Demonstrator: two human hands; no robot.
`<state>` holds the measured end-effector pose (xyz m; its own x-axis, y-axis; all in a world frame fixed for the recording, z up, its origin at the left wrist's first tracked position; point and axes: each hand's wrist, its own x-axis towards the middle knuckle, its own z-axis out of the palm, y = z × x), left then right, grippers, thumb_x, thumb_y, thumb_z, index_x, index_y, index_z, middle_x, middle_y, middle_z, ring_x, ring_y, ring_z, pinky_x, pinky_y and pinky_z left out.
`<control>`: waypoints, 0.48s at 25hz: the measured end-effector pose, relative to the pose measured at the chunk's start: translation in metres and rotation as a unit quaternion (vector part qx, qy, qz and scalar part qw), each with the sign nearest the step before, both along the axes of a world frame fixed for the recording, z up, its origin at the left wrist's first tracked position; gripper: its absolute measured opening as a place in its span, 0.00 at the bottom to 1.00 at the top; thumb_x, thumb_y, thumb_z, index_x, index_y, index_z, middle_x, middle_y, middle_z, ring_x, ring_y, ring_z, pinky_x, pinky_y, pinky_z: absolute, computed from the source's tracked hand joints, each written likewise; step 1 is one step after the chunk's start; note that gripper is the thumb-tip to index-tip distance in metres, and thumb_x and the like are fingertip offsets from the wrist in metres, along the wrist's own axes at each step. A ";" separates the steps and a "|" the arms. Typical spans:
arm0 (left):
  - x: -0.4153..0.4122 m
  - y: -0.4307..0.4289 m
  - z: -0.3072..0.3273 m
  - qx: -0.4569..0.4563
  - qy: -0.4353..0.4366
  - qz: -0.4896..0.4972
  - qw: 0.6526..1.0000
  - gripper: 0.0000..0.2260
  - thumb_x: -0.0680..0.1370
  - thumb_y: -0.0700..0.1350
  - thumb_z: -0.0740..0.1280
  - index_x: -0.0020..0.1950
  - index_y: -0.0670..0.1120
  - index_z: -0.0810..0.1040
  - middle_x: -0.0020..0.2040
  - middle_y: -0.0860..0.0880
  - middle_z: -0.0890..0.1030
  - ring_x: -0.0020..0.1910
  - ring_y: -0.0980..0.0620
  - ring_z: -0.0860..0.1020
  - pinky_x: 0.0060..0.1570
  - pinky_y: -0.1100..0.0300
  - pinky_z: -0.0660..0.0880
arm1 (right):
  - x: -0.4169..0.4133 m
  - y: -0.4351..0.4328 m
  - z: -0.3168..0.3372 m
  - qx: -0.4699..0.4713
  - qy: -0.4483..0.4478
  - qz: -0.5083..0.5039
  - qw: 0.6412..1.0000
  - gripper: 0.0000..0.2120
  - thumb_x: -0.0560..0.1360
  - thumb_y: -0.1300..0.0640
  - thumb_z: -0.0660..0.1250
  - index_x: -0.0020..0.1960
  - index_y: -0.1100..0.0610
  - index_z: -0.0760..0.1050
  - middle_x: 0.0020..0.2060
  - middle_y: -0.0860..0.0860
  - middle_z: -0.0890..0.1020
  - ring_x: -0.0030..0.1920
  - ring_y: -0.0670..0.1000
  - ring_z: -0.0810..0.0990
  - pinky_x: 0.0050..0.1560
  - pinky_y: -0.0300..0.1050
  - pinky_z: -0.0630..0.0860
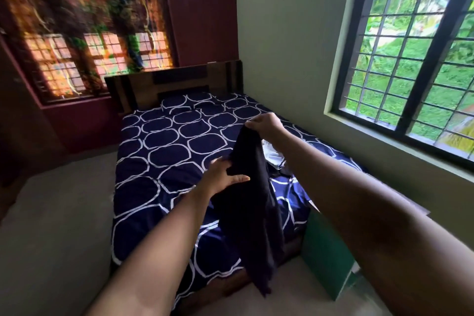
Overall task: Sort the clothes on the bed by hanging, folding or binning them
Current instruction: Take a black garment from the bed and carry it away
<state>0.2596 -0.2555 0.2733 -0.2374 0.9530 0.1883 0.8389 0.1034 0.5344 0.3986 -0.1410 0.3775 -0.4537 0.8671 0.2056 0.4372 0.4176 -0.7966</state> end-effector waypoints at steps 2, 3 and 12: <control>0.005 0.002 0.006 0.048 0.044 0.048 0.997 0.26 0.70 0.59 0.73 0.65 0.51 0.77 0.66 0.53 0.74 0.70 0.48 0.67 0.69 0.49 0.63 | 0.010 -0.006 0.004 0.000 0.014 -0.029 0.999 0.08 0.73 0.51 0.71 0.44 0.56 0.83 0.27 0.49 0.73 0.26 0.45 0.67 0.28 0.38 0.66; 0.007 0.002 0.013 0.048 0.059 0.064 0.995 0.24 0.71 0.59 0.72 0.65 0.54 0.77 0.67 0.56 0.72 0.72 0.49 0.63 0.71 0.45 0.58 | 0.017 -0.008 0.006 0.001 0.012 -0.043 0.999 0.07 0.74 0.51 0.70 0.43 0.55 0.82 0.26 0.49 0.71 0.25 0.45 0.67 0.26 0.38 0.67; 0.029 0.026 0.068 0.053 -0.189 0.172 0.965 0.31 0.71 0.61 0.71 0.71 0.53 0.70 0.74 0.46 0.65 0.77 0.49 0.50 0.72 0.42 0.36 | 0.058 -0.034 -0.052 0.246 -0.024 -0.085 0.965 0.23 0.76 0.37 0.56 0.52 0.55 0.78 0.50 0.53 0.81 0.54 0.58 0.77 0.56 0.52 0.73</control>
